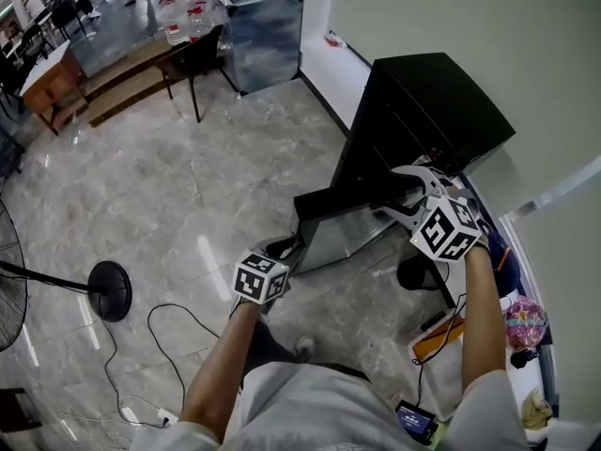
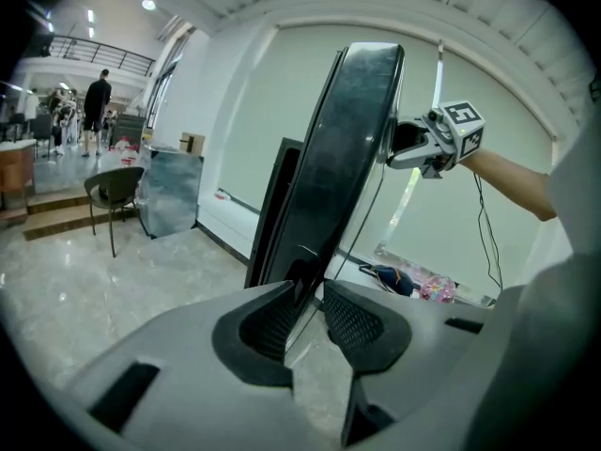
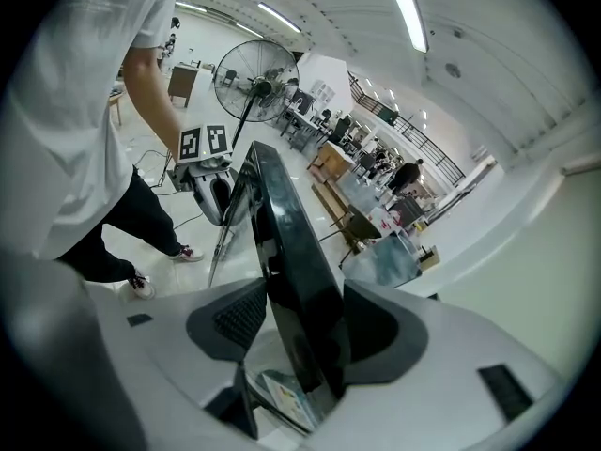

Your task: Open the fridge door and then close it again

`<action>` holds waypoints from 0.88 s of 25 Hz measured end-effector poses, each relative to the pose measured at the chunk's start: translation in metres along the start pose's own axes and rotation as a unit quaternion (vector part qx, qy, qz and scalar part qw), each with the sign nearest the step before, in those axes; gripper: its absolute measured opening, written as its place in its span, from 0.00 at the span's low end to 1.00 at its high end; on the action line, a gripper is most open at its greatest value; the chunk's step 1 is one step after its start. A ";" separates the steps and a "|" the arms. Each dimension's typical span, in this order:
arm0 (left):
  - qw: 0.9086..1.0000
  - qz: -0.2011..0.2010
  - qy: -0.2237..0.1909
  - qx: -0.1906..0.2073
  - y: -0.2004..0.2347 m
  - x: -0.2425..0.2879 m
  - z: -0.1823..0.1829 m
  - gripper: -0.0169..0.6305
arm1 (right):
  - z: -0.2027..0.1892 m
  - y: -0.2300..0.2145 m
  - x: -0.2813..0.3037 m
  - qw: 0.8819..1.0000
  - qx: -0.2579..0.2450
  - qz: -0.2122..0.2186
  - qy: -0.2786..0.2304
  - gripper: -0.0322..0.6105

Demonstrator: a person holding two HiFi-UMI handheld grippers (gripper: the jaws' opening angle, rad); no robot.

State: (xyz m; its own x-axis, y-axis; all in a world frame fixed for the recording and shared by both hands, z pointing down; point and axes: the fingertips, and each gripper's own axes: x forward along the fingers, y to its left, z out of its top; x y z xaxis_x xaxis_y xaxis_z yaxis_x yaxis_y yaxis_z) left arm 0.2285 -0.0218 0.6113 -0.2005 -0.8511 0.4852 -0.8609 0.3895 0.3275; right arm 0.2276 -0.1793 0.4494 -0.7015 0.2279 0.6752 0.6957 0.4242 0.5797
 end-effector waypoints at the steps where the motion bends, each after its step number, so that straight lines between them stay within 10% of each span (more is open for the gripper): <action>1: 1.000 0.002 -0.002 -0.003 0.002 0.000 0.000 0.17 | 0.001 0.000 0.001 1.000 0.002 -0.002 -0.002 0.44; 22: 0.997 -0.059 0.042 0.004 0.079 0.036 0.052 0.17 | -0.004 -0.045 0.035 0.992 0.096 -0.059 0.053 0.44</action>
State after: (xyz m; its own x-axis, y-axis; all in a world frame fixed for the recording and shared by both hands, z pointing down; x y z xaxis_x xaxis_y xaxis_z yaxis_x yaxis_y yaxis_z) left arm 0.1283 -0.0401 0.6123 -0.0585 -0.8583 0.5098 -0.8800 0.2855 0.3796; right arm 0.1722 -0.1935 0.4487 -0.7487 0.0772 0.6584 0.5606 0.6038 0.5667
